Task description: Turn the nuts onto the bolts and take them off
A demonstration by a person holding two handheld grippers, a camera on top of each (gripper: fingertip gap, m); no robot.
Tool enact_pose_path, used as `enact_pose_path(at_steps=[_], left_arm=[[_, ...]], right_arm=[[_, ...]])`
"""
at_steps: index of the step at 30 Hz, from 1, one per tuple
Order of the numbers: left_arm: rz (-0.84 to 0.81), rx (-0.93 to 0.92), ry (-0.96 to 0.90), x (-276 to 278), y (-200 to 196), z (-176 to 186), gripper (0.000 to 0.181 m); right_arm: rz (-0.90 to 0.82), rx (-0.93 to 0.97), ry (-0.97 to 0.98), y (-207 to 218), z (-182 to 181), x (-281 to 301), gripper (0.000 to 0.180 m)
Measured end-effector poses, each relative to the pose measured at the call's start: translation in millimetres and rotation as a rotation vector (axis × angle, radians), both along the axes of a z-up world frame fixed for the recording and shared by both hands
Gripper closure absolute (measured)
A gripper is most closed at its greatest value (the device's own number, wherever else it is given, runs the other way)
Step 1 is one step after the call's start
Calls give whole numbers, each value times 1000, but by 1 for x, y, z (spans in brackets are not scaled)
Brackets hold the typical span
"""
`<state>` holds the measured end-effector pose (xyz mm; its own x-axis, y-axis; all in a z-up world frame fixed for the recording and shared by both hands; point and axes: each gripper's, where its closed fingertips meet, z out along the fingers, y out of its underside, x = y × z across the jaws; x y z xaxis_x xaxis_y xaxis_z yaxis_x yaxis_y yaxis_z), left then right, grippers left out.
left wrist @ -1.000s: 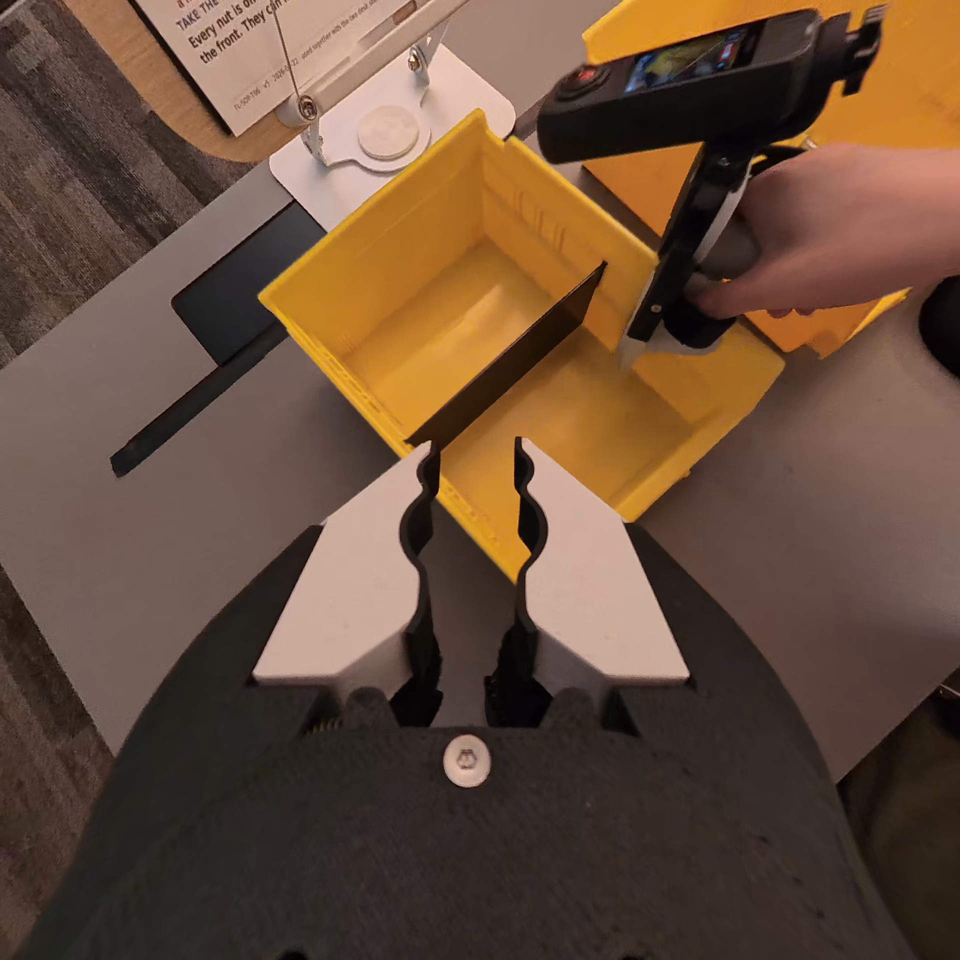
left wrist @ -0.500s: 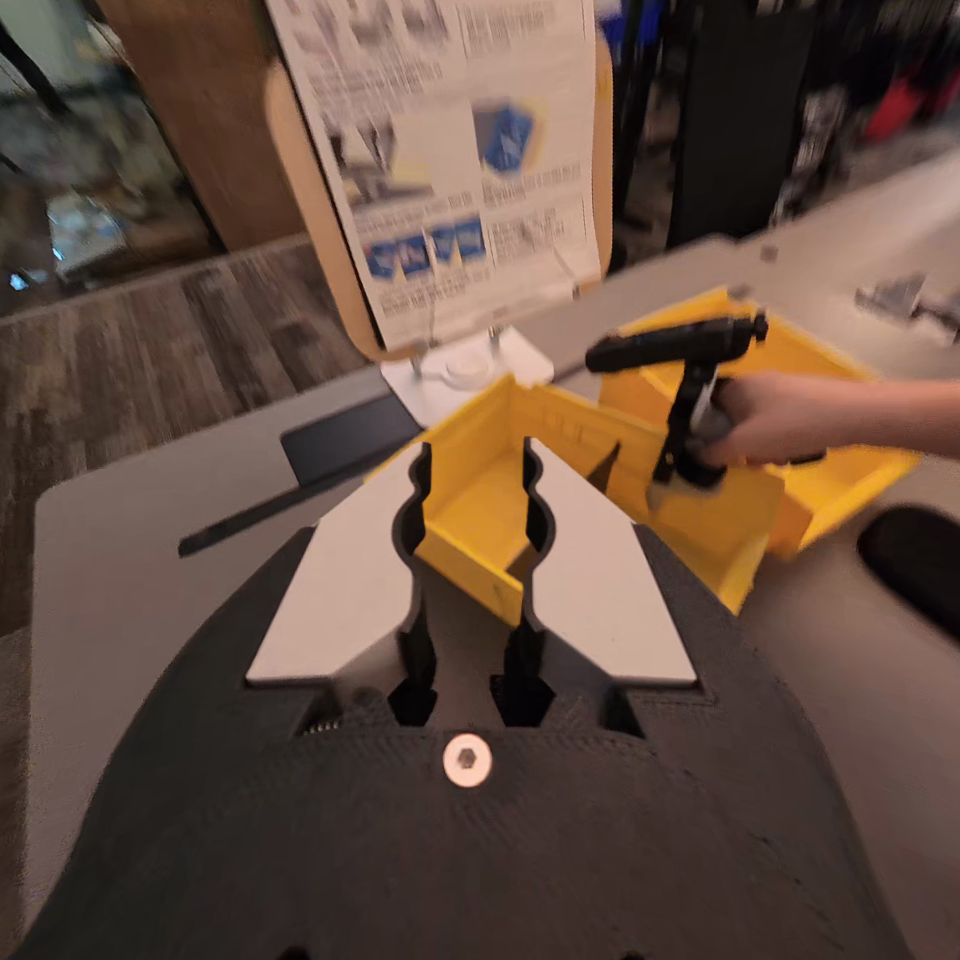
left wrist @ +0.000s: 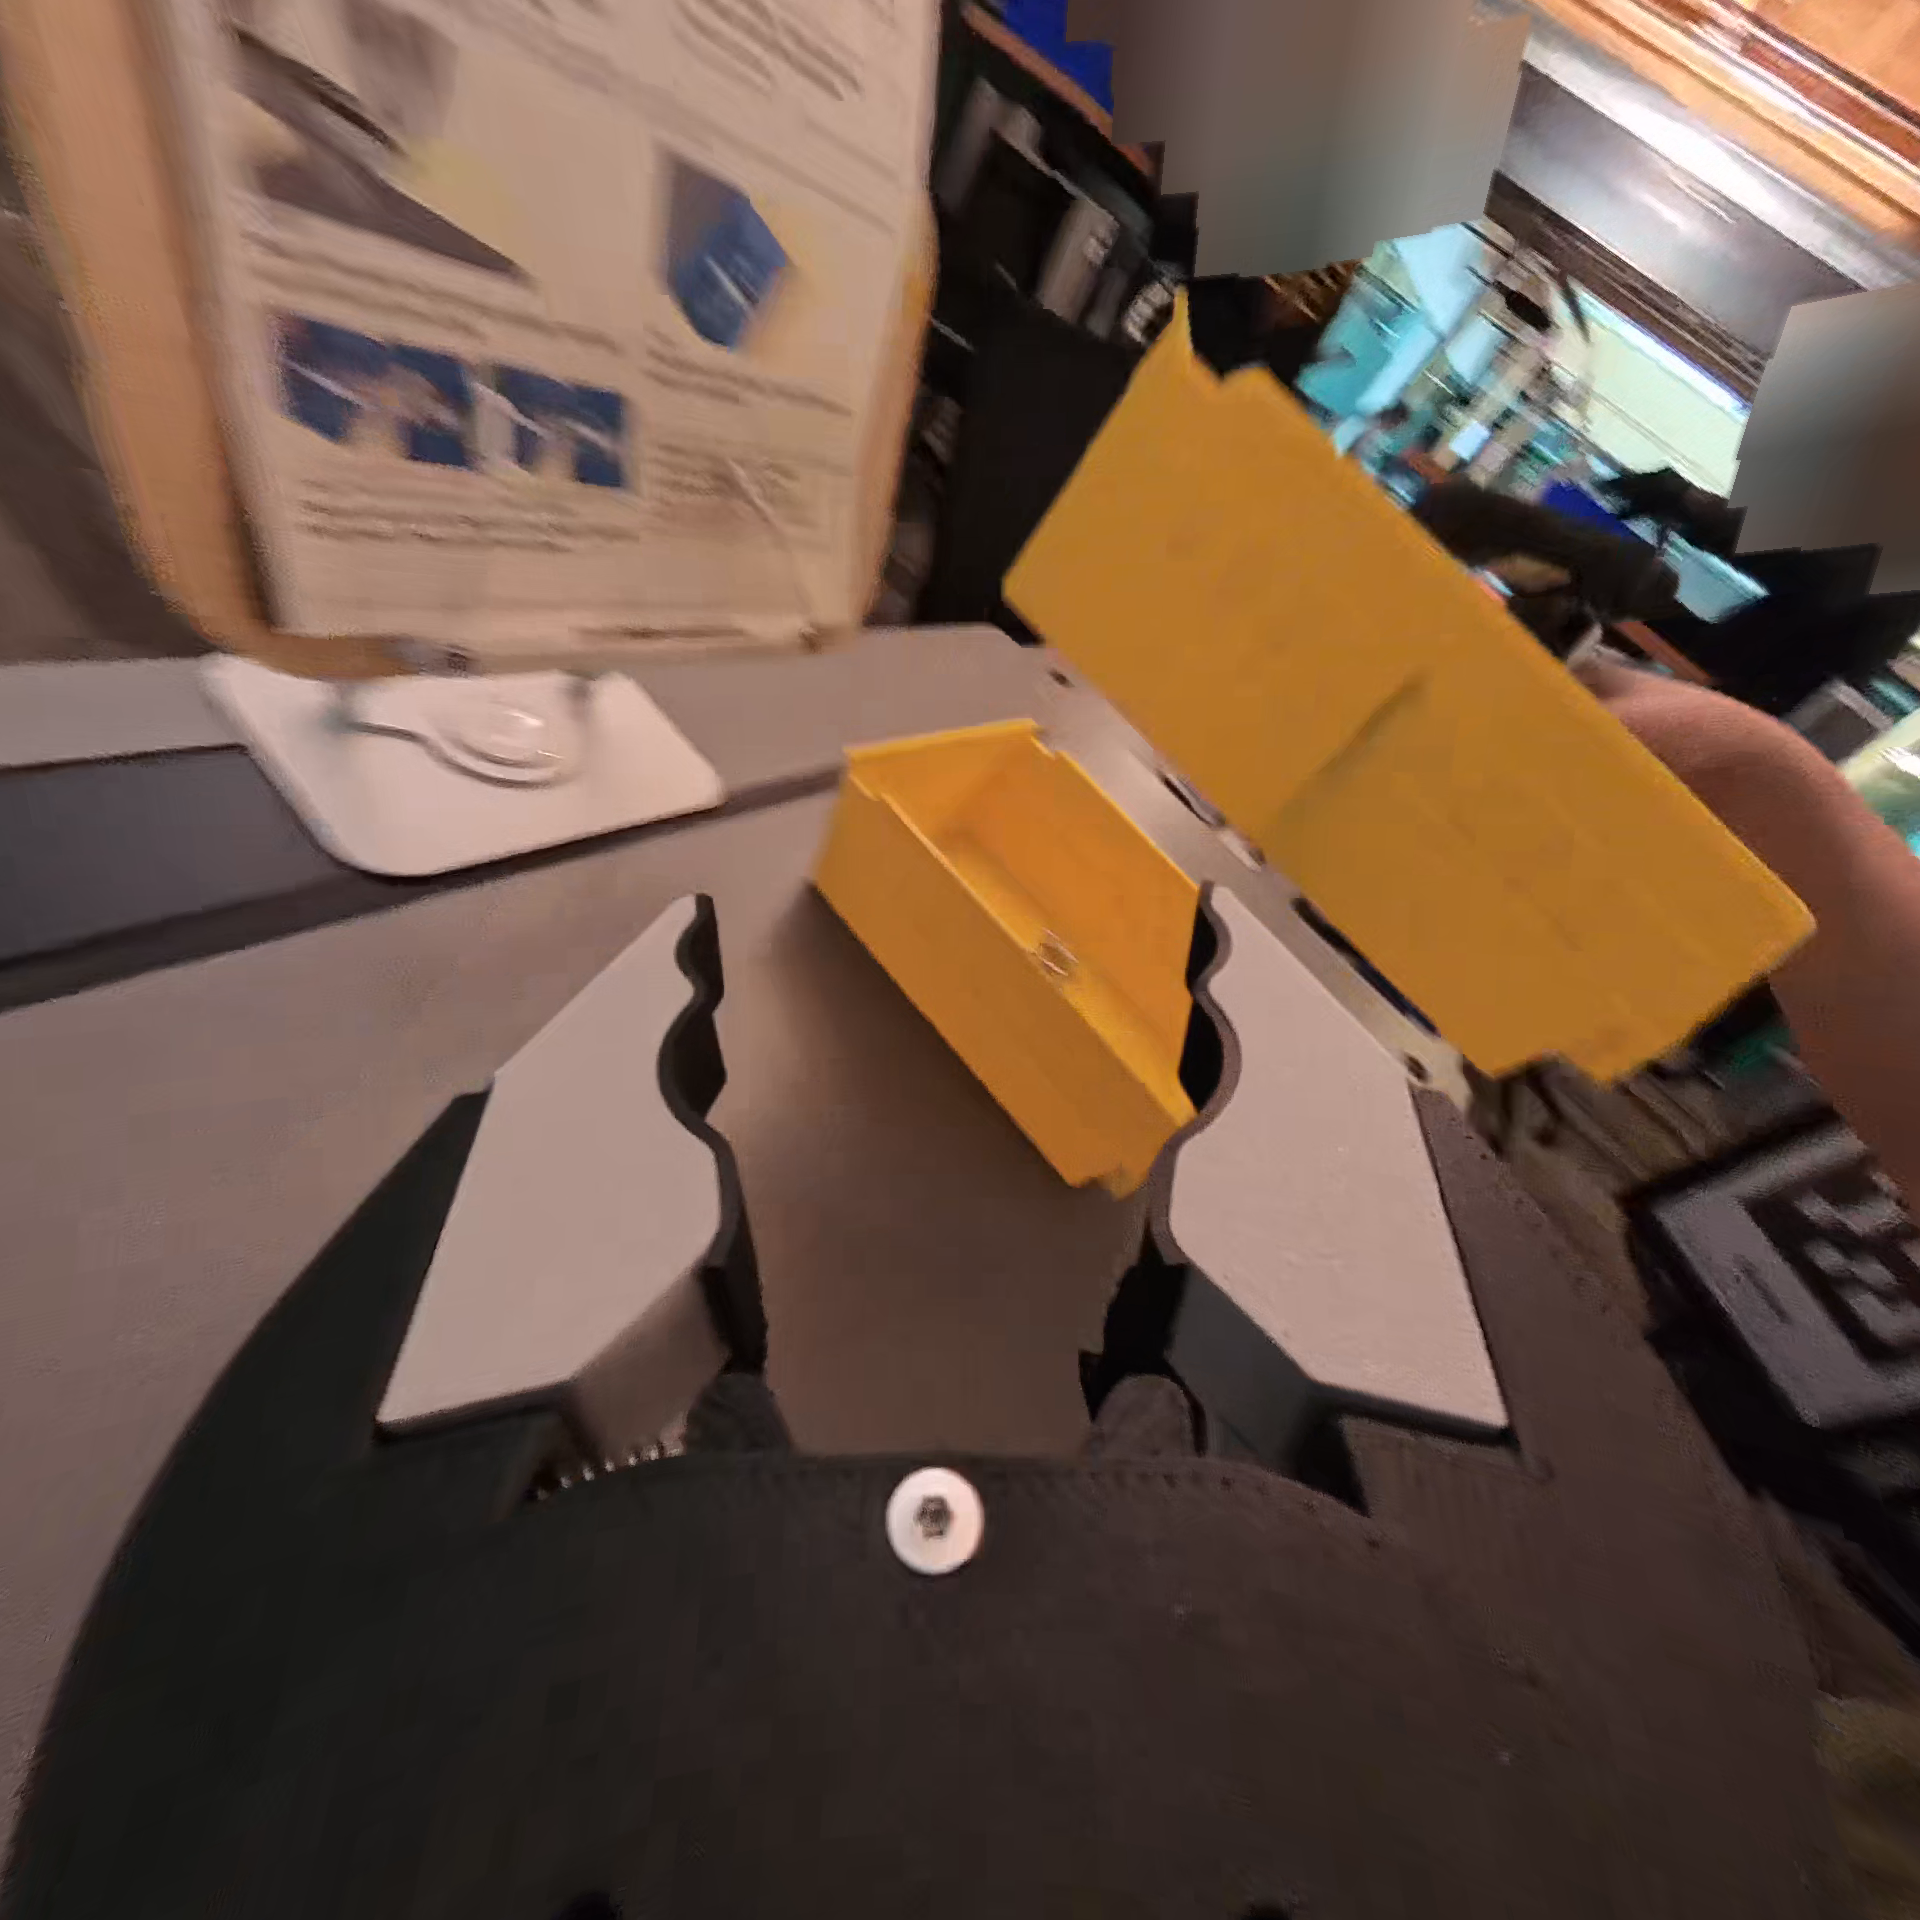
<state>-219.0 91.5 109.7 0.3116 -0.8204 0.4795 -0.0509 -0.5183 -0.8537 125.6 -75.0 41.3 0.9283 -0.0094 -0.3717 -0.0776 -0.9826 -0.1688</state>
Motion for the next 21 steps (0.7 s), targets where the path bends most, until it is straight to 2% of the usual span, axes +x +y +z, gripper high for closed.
enact_pose_path(at_steps=[4, 8, 11, 17, 19, 21], left_arm=[[-162, -34, 71, 99, -32, -42, 91], [-258, -2, 263, 174, -71, -107, 84], [-237, 17, 370, 197, -75, -145, 77], [-257, -8, 528, 213, -78, -195, 77], [-303, -36, 592, 213, -85, -209, 83], [-377, -92, 576, 216, -97, -211, 100]], right_arm=[[-249, 43, -131, -52, 3, 111, 178], [-445, 8, -214, -112, -19, 188, 178], [-516, -41, -241, -155, -43, 221, 178], [-539, -172, -281, -215, -95, 248, 177], [-533, -210, -286, -224, -111, 250, 177], [-520, -235, -291, -227, -123, 250, 177]])
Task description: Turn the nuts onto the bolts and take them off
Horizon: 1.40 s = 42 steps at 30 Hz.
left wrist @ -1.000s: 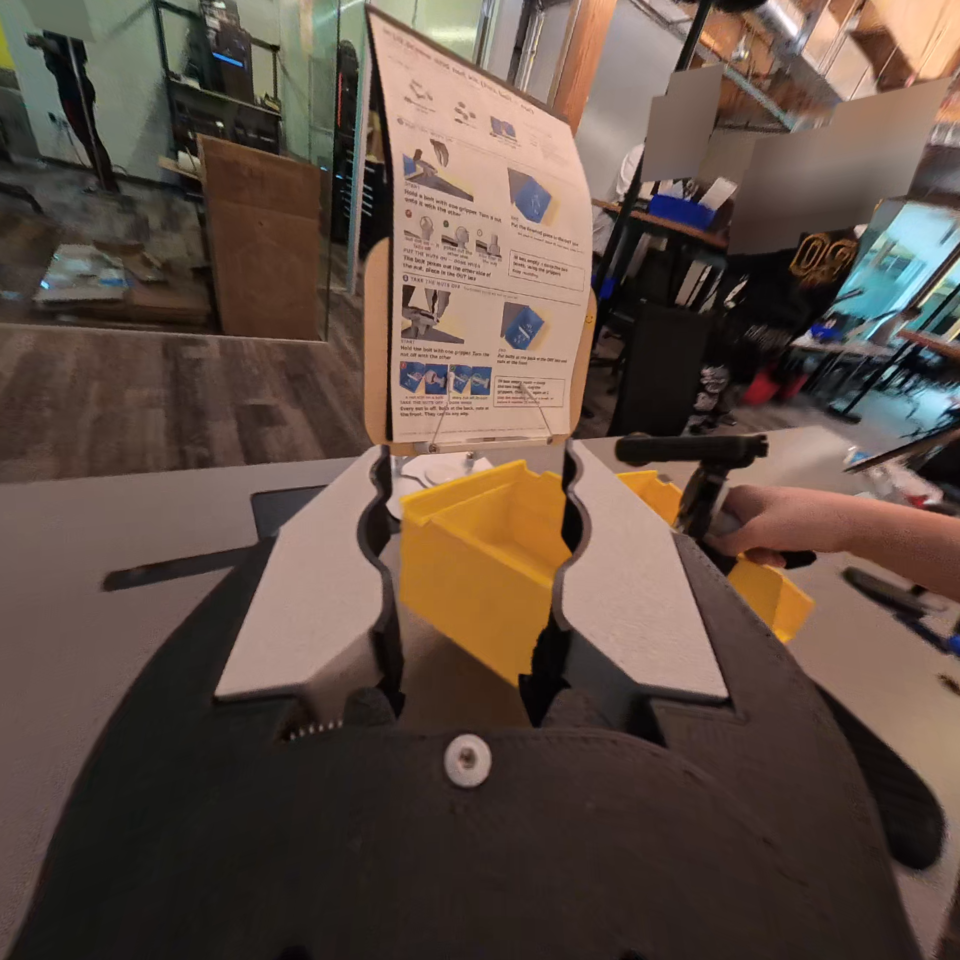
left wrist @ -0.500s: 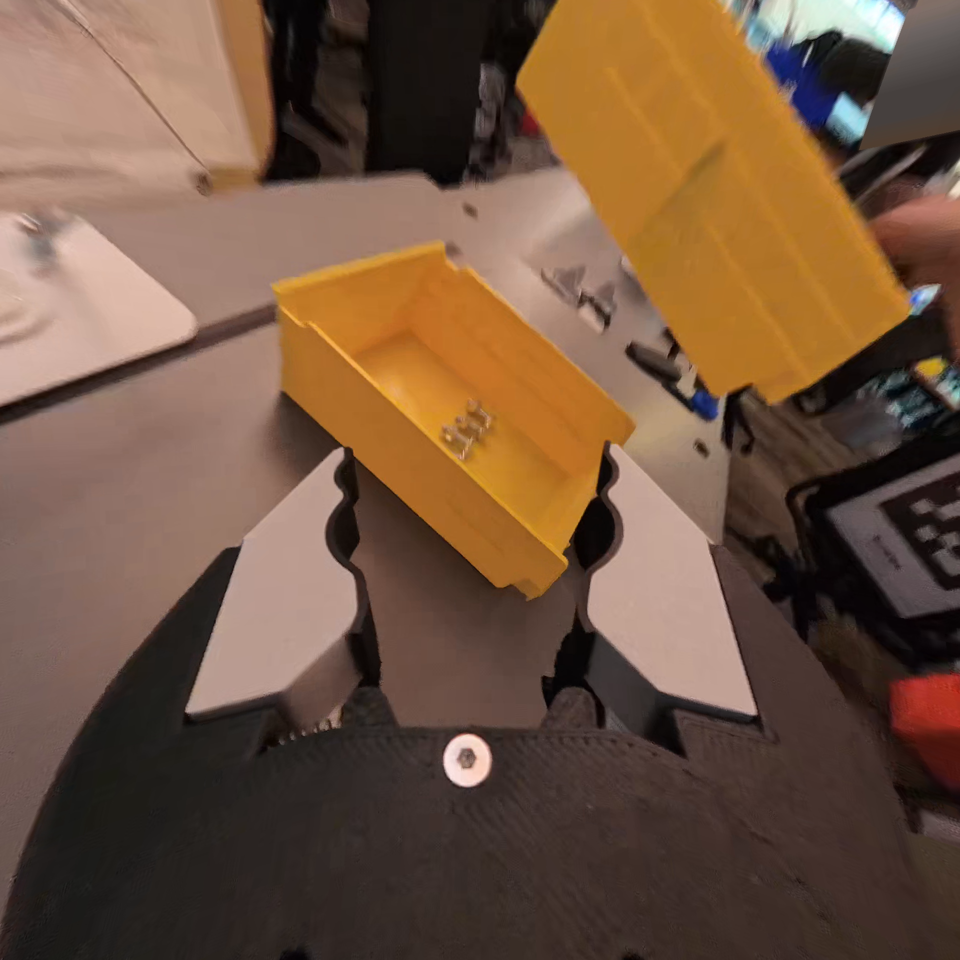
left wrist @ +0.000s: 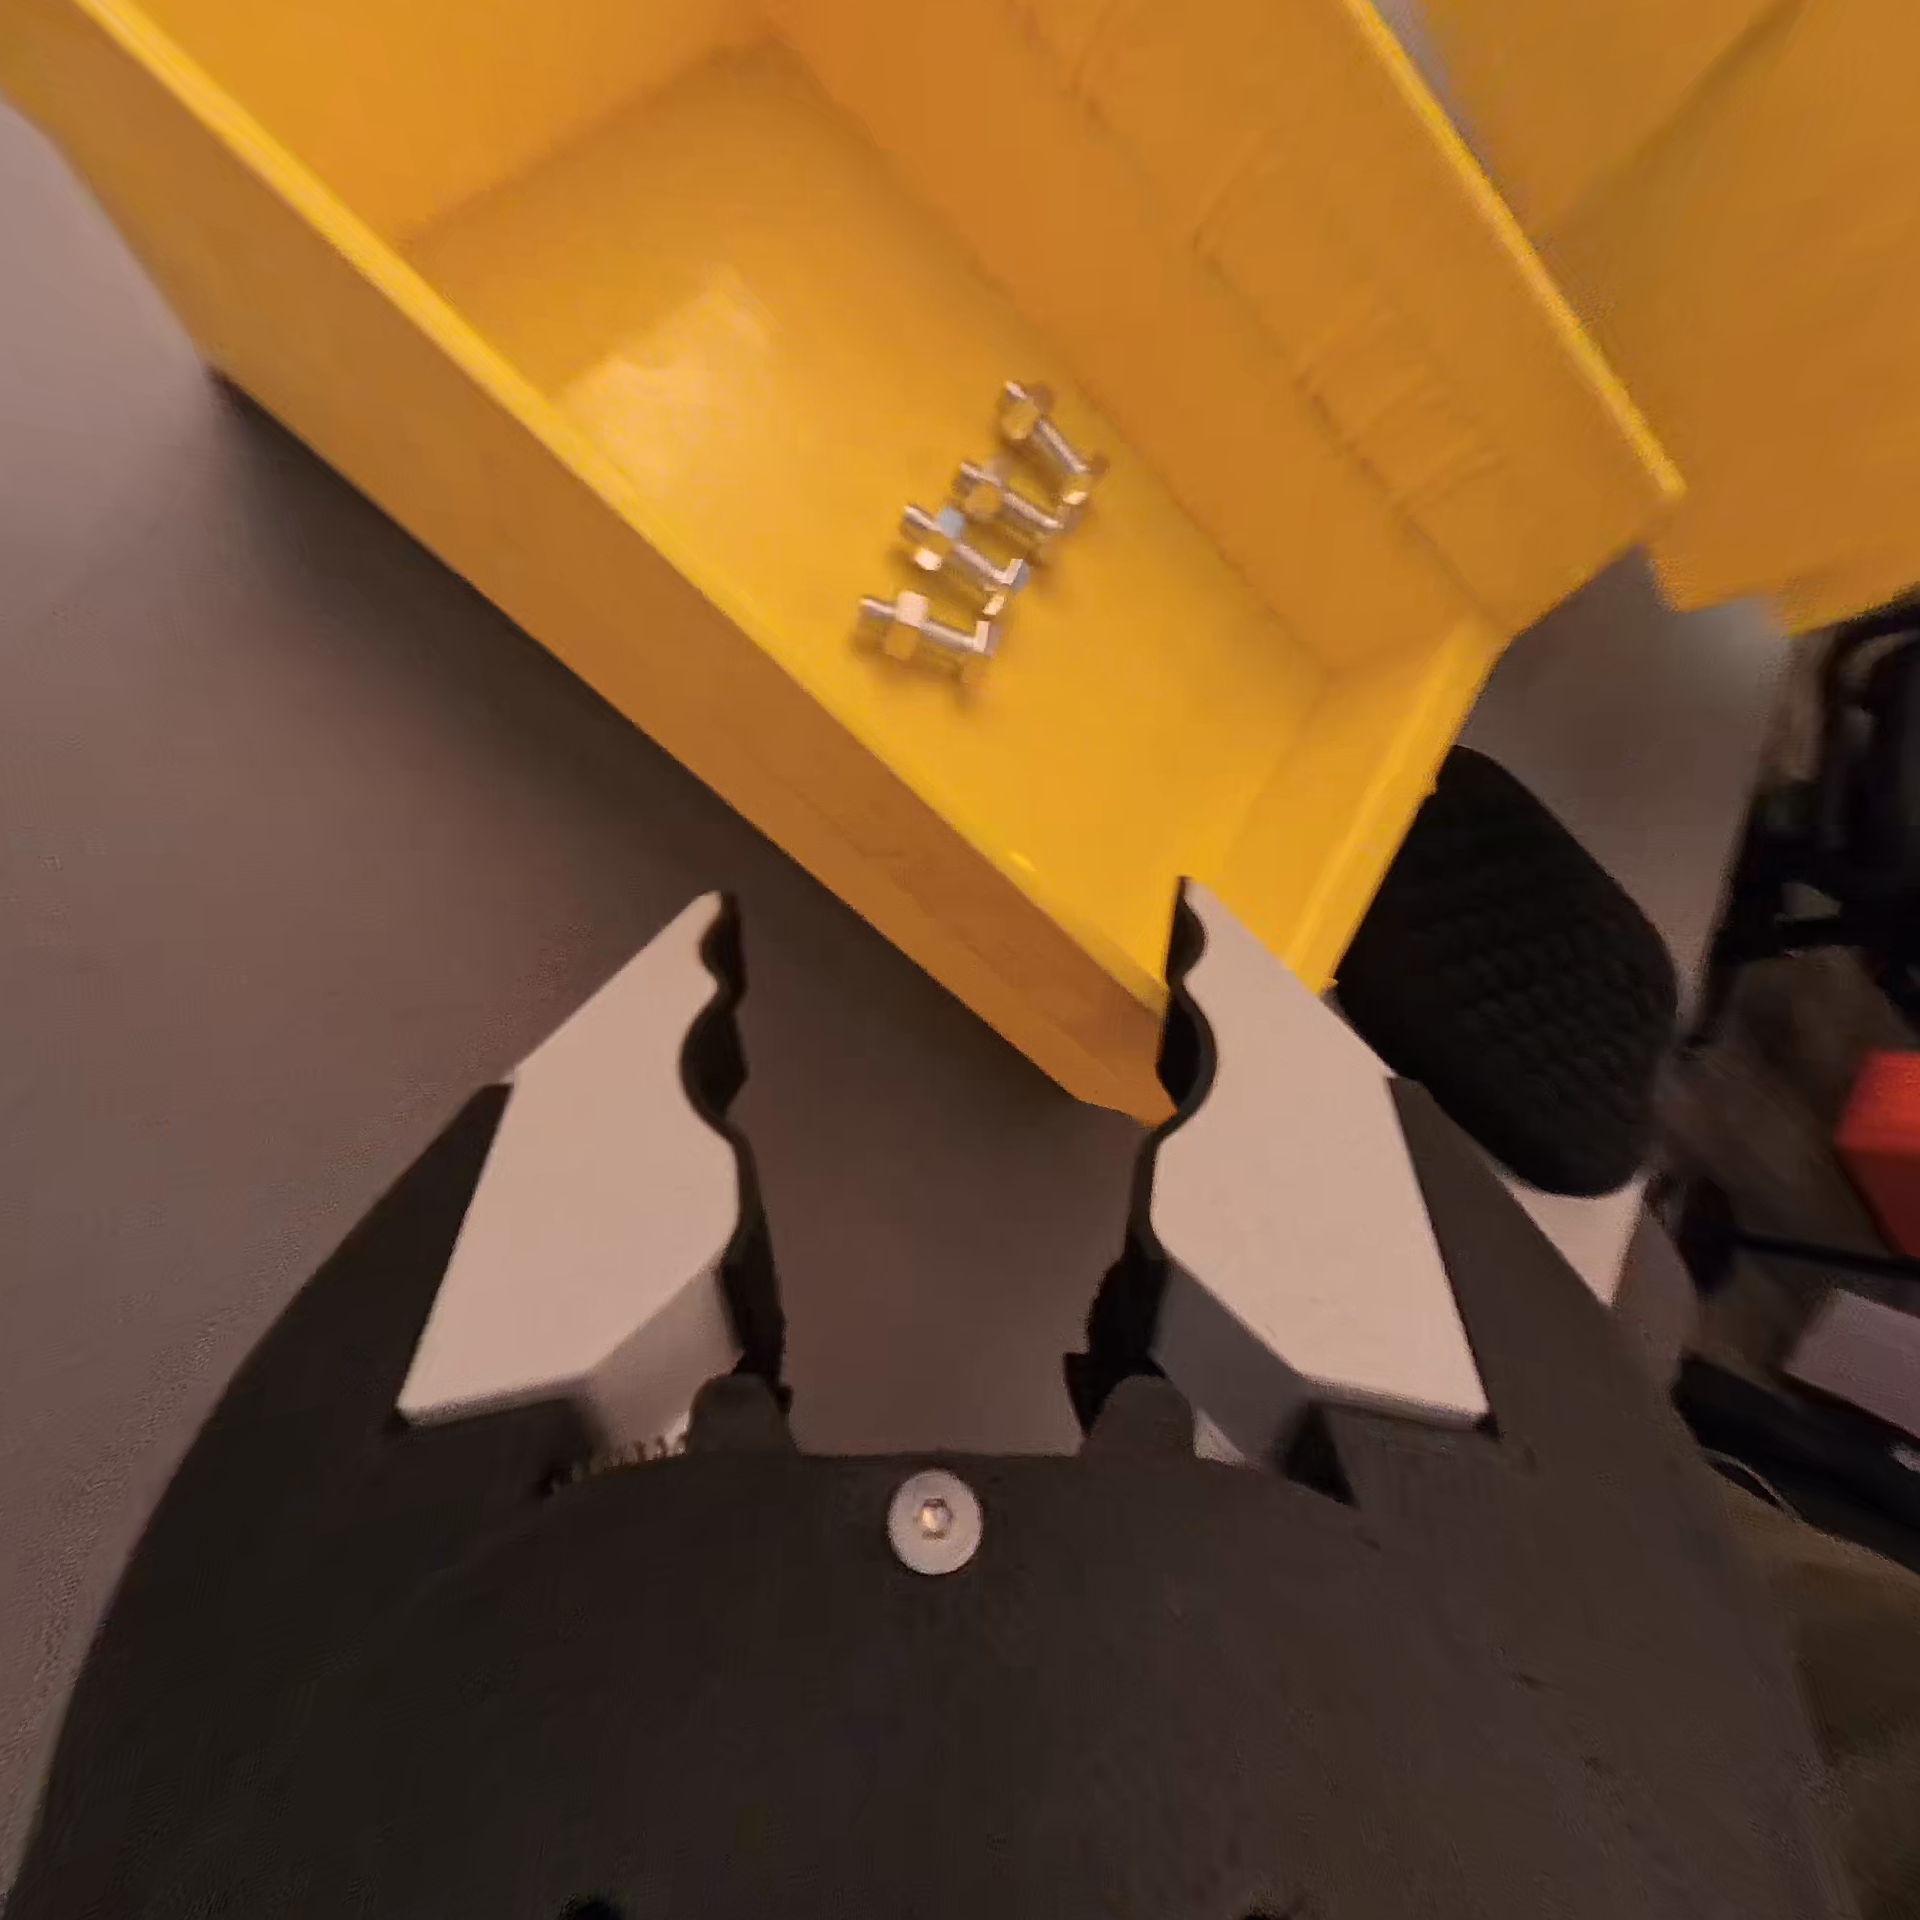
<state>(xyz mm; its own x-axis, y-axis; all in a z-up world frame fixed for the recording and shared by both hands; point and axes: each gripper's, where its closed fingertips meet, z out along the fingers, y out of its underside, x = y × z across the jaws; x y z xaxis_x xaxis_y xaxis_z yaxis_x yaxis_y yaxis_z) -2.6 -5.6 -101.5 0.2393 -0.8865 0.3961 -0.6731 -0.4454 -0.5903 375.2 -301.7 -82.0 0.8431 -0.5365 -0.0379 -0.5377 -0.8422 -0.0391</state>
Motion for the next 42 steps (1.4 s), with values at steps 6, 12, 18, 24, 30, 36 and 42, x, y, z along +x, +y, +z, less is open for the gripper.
enact_pose_path(at_steps=[6, 12, 18, 24, 30, 36, 42], left_arm=[[-132, -37, 33, -19, -2, 7, 147], [-31, 1, 169, -105, 67, 12, 170], [232, -34, 223, -213, 132, 14, 175], [482, -149, 144, -325, 158, 16, 171], [759, -206, 70, -409, 167, 19, 170], [925, -216, -68, -441, 185, 23, 169], [968, -240, -80, -447, 183, 23, 168]], right_arm=[[51, -19, 17, 18, -22, -12, 177], [142, 2, 30, 50, -27, -36, 178], [230, -6, 45, 75, -37, -60, 178], [264, -6, 85, 102, -51, -87, 177], [266, 13, 94, 136, -59, -106, 177], [254, 46, 100, 167, -74, -118, 176], [267, 48, 99, 180, -77, -112, 177]])
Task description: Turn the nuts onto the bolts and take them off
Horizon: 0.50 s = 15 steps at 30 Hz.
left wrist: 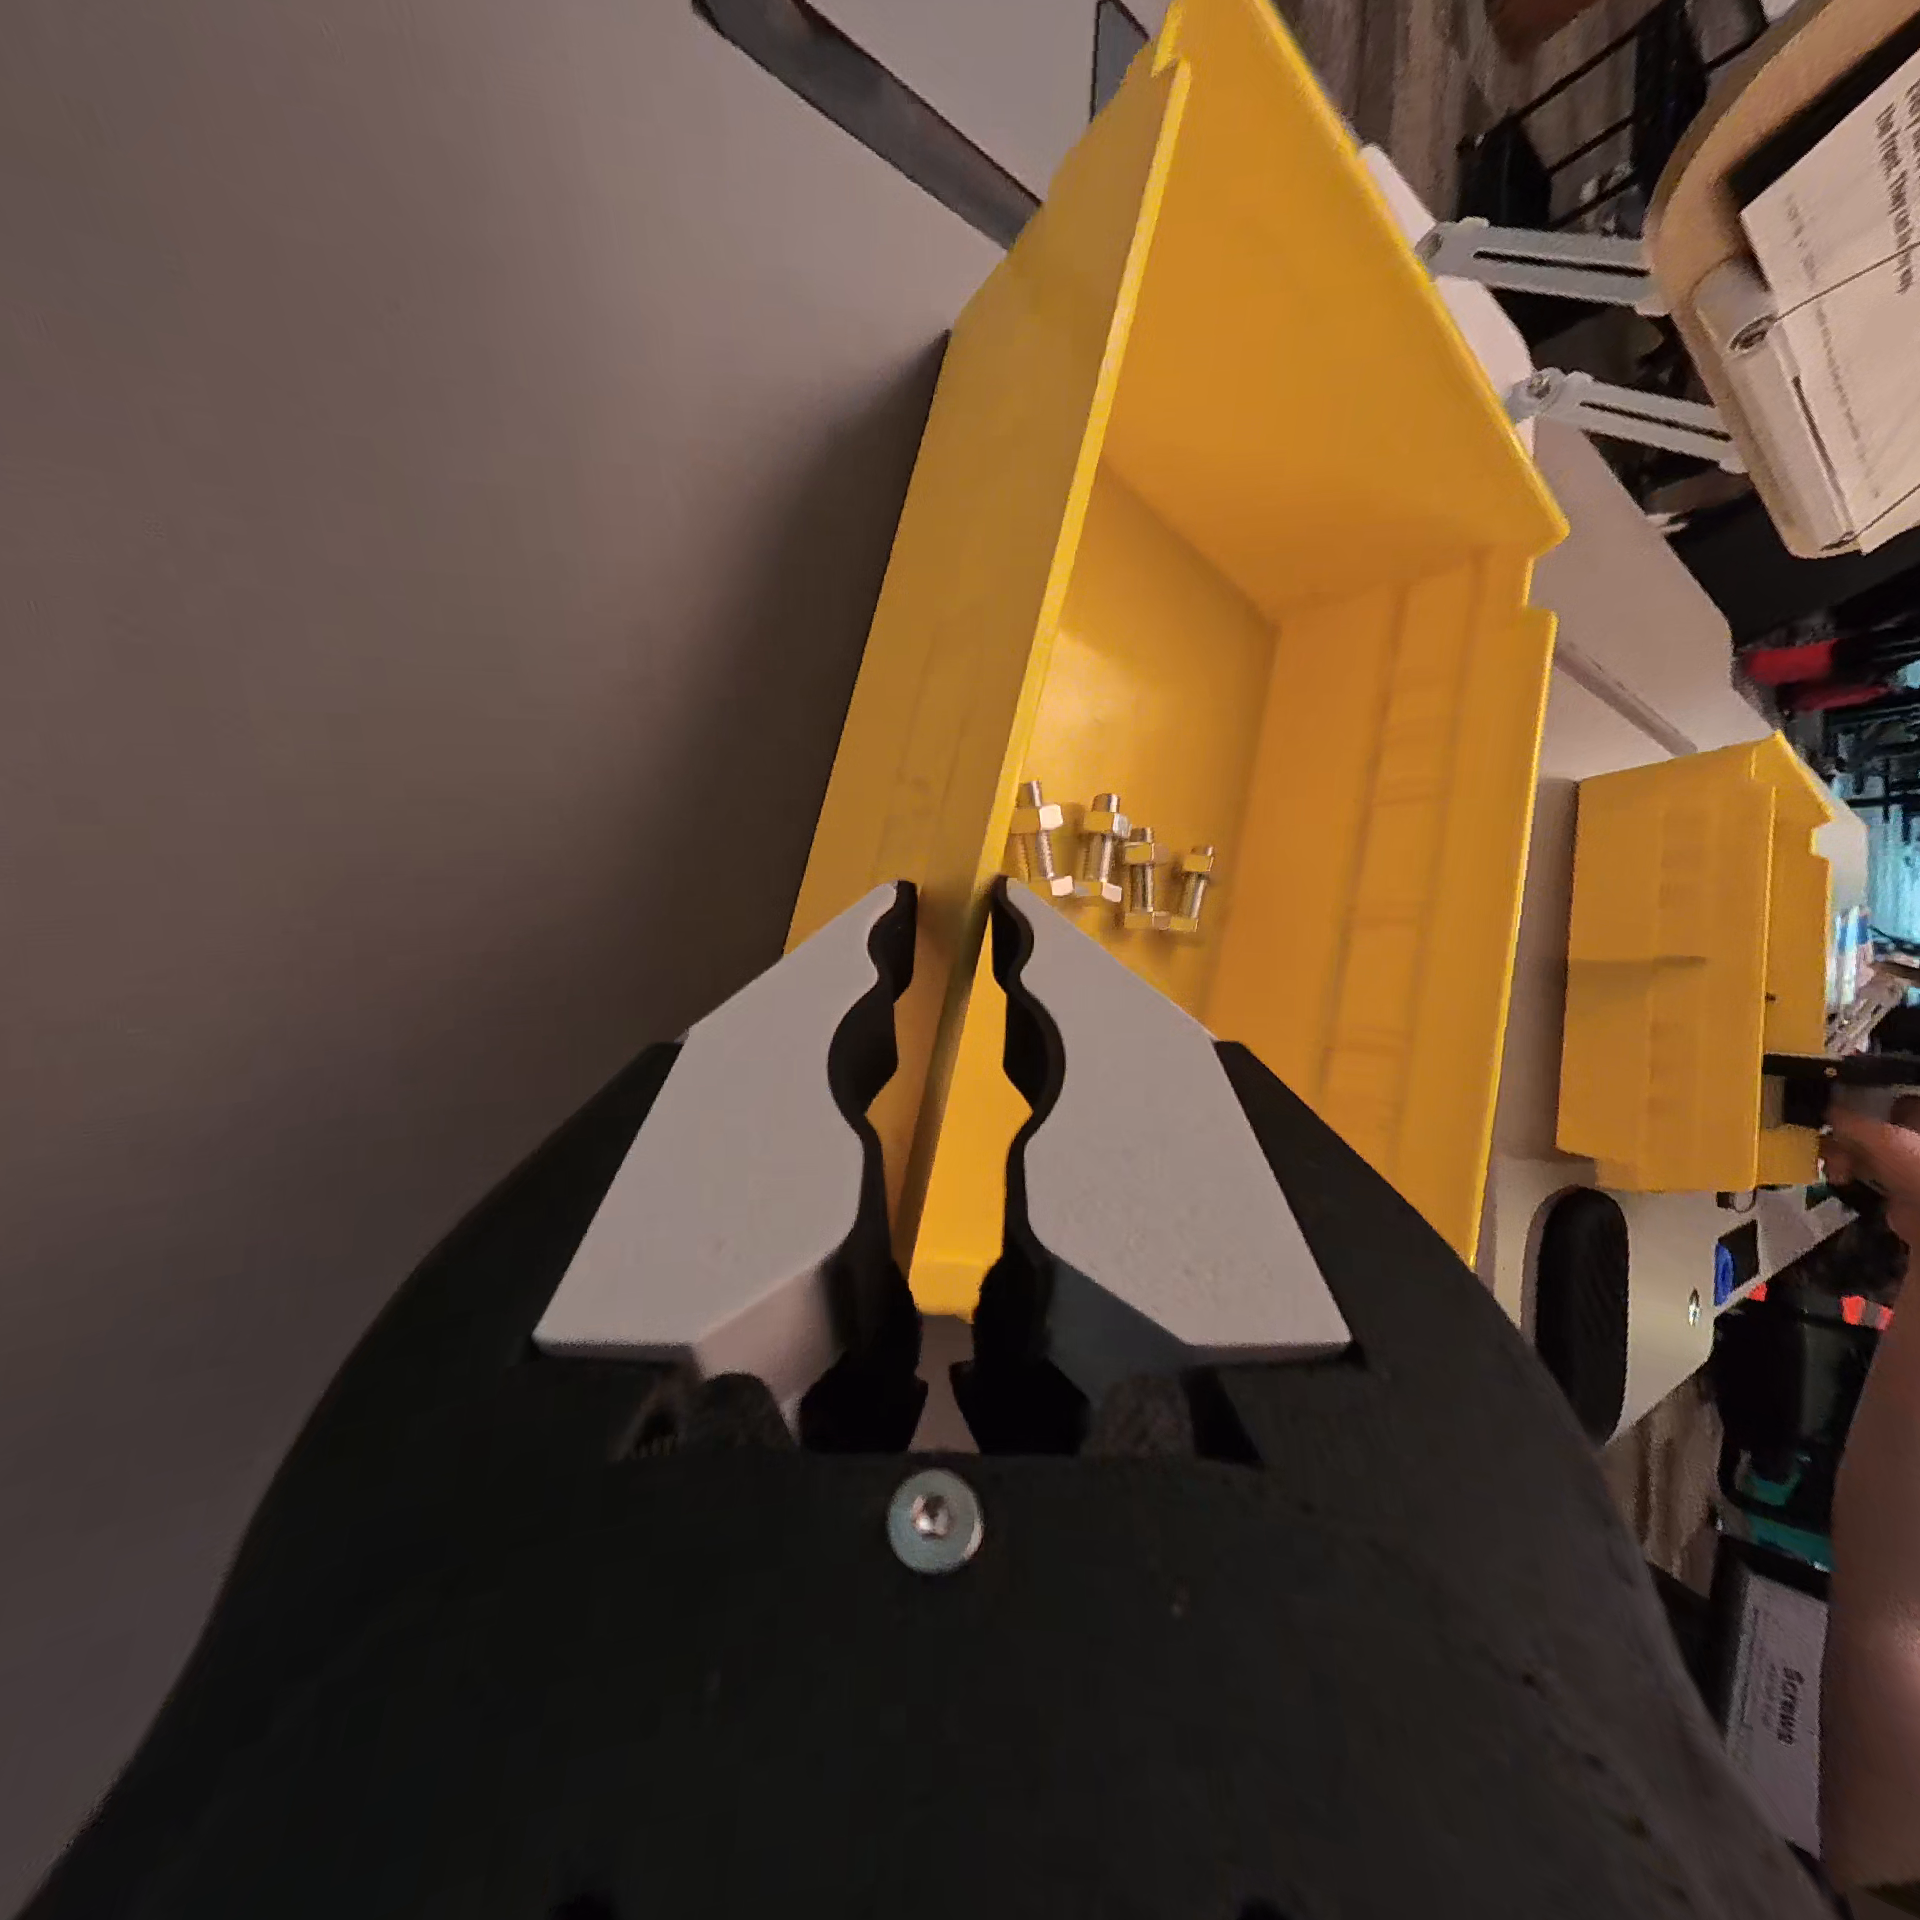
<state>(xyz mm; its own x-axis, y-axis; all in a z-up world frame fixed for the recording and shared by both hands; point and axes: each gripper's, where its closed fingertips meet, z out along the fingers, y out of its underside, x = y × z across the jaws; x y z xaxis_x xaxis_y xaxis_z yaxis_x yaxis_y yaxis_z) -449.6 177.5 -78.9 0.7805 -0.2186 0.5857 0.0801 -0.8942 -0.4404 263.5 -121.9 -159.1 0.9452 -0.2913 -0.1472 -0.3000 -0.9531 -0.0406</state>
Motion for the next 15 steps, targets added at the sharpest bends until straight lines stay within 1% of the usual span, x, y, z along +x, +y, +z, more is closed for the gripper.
enact_pose_path(at_steps=[2, 6, 8, 12, 15], left_arm=[[-20, -46, 16, 0, -12, -1, 168], [-117, -135, 25, 3, -46, -1, 168], [-135, -163, 34, 2, -56, -2, 168], [-159, -158, 71, 2, -58, -2, 169], [-130, -137, 73, 0, -50, -2, 170]], right_arm=[[13, -13, -4, 2, 0, 2, 177], [54, -51, -14, 4, -2, 2, 178], [96, -74, -20, 3, -3, 1, 177], [116, -84, -15, 3, -3, -1, 177], [132, -73, -7, 2, -3, -4, 177]])
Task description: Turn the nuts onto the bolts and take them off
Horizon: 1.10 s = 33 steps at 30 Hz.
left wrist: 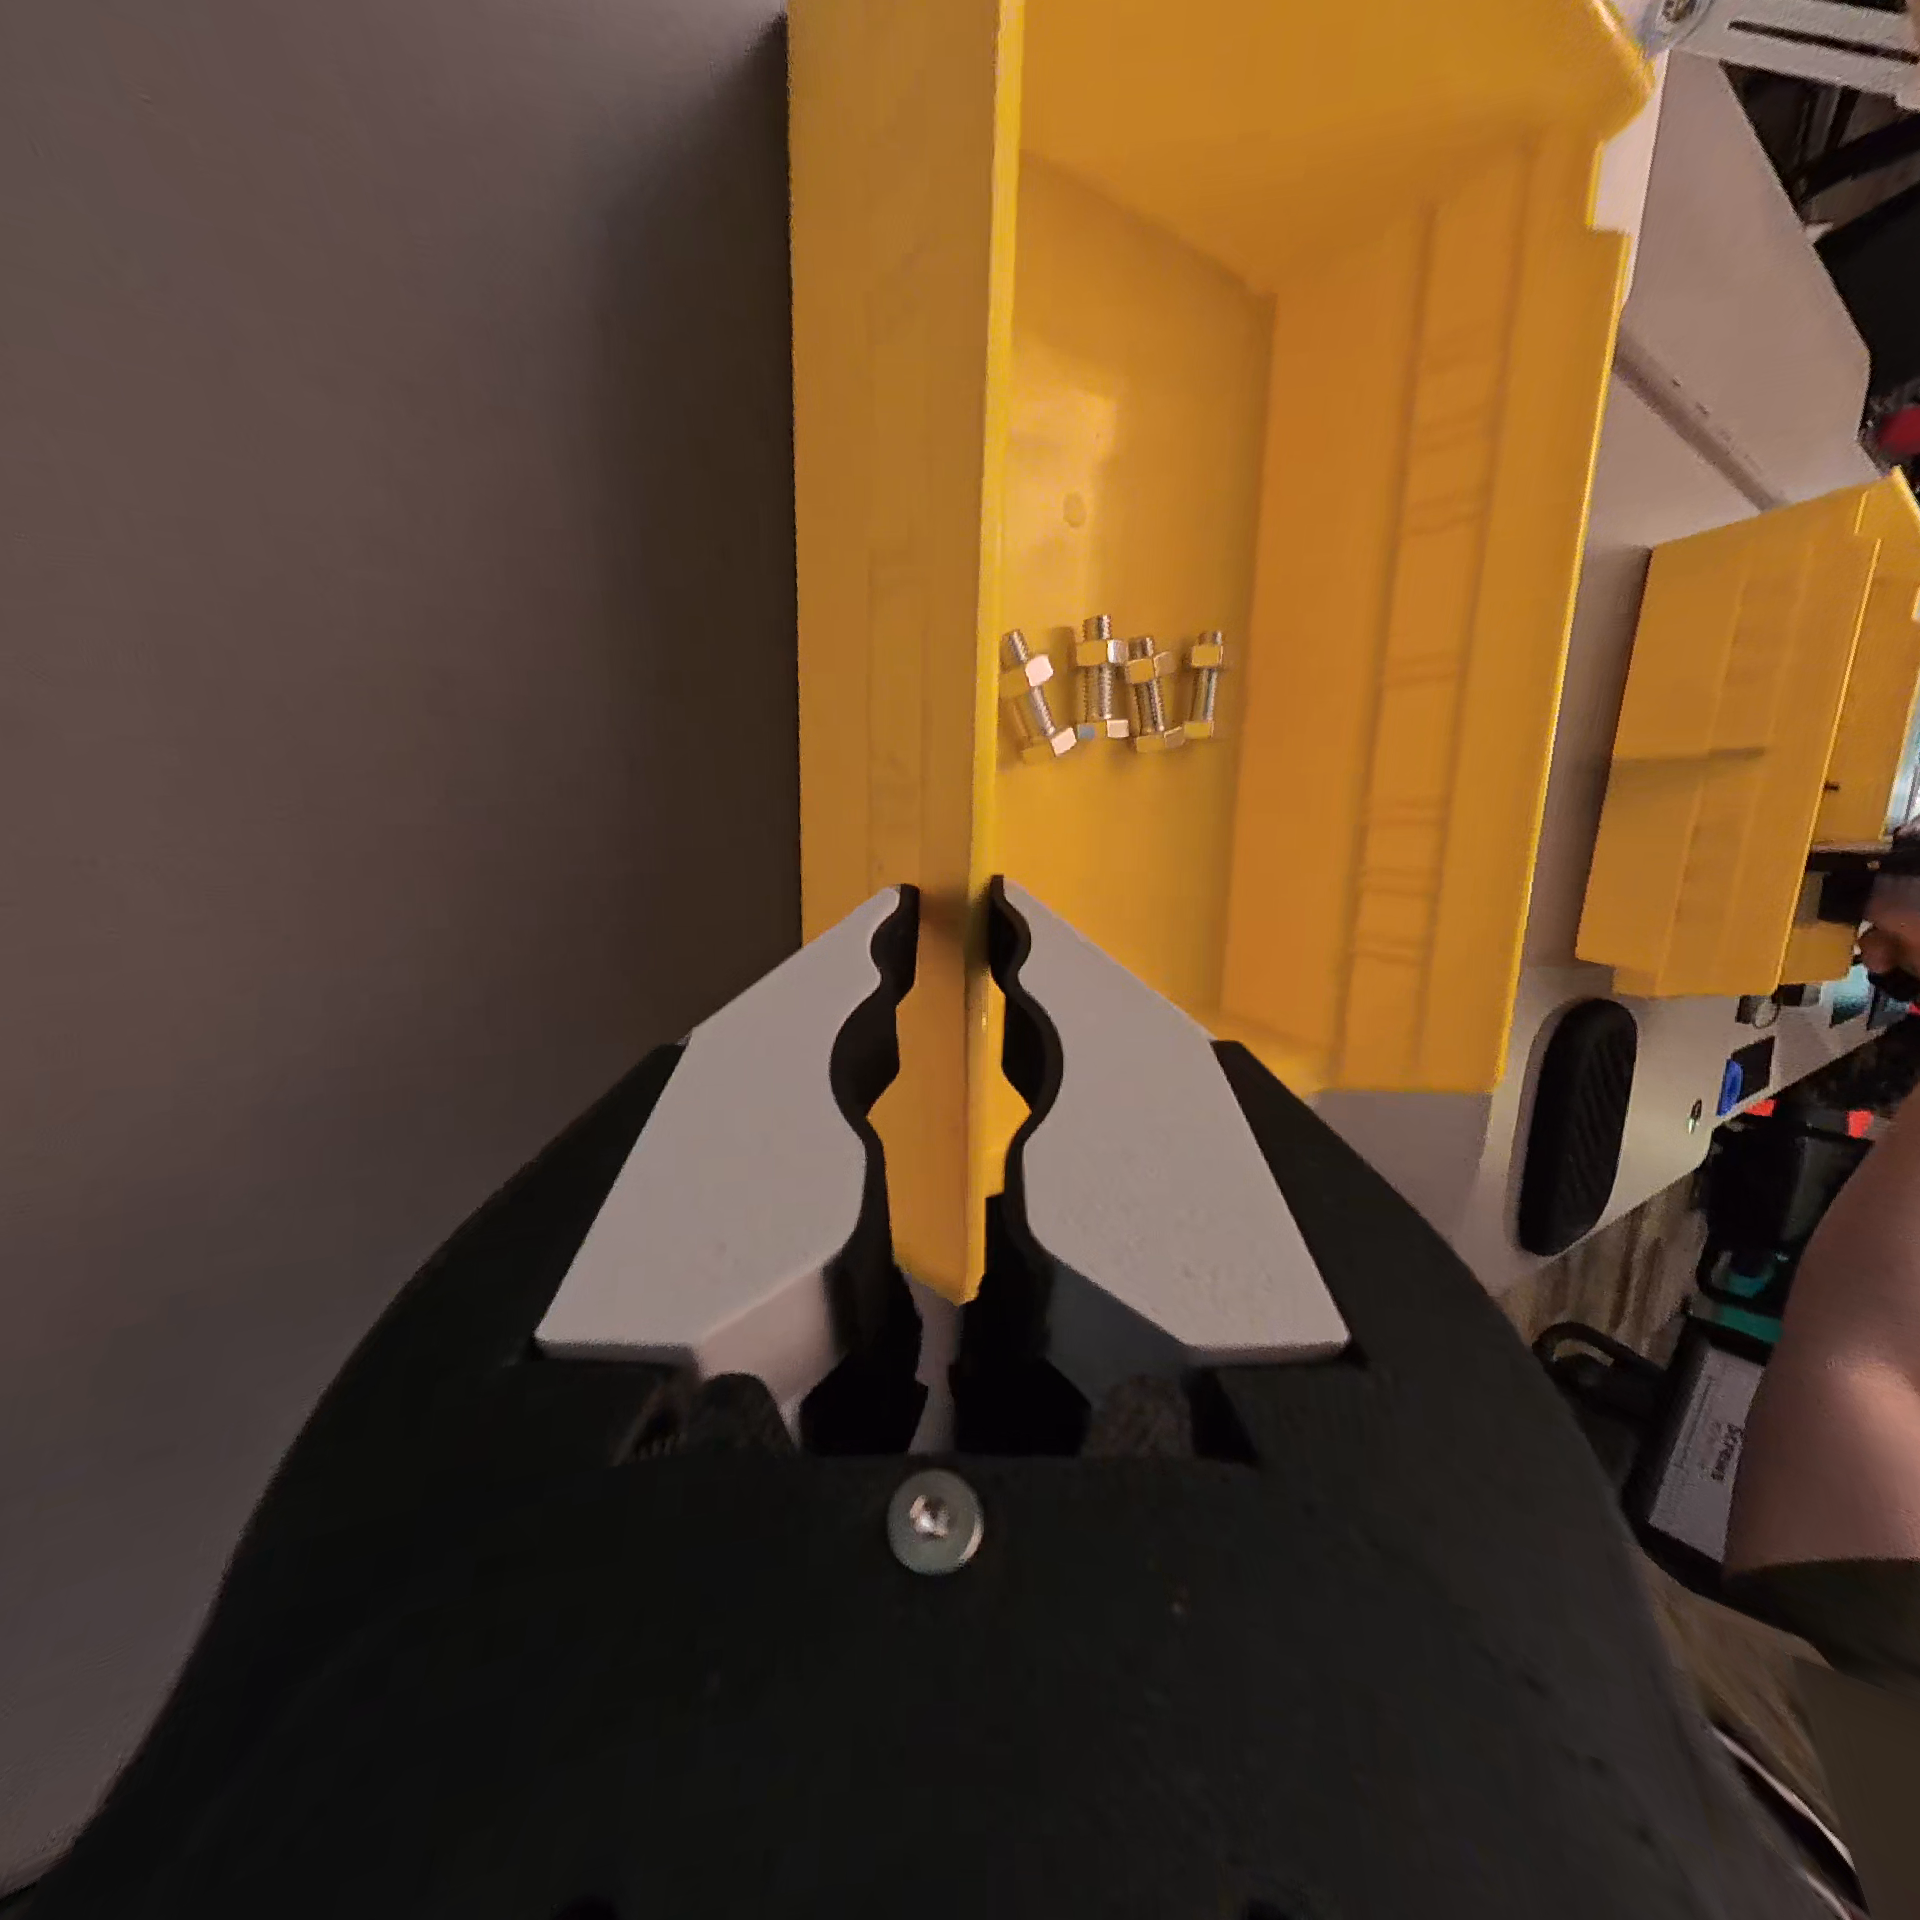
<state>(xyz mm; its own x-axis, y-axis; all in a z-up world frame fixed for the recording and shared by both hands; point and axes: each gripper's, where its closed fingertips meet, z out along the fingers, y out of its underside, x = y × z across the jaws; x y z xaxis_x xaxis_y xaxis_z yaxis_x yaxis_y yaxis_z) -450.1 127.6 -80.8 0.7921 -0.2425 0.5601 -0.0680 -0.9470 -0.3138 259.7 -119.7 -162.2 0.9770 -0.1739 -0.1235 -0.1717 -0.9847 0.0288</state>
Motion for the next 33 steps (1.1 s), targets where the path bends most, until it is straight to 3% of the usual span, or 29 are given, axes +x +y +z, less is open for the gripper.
enact_pose_path(at_steps=[13, 18, 22, 24, 27, 30, 33], left_arm=[[15, 13, 17, -1, 4, 0, 170], [86, 86, -10, -6, 11, 24, 171], [144, 273, -19, -7, 18, 70, 163], [76, 337, -26, 10, 9, 88, 162], [-103, 296, -9, 51, -12, 87, 160], [-216, 195, 126, 76, -16, 58, 160], [-240, 55, 232, 86, -9, 22, 163]], right_arm=[[1, 0, -13, -12, 0, -5, 174], [45, 70, -185, -4, 2, 10, 138], [77, 170, -298, 5, 16, 16, 127], [69, 241, -334, 13, 32, 17, 125], [49, 398, -446, 27, 77, 24, 125], [55, 682, -517, 51, 143, 9, 125], [112, 971, -415, 69, 206, -40, 125]])
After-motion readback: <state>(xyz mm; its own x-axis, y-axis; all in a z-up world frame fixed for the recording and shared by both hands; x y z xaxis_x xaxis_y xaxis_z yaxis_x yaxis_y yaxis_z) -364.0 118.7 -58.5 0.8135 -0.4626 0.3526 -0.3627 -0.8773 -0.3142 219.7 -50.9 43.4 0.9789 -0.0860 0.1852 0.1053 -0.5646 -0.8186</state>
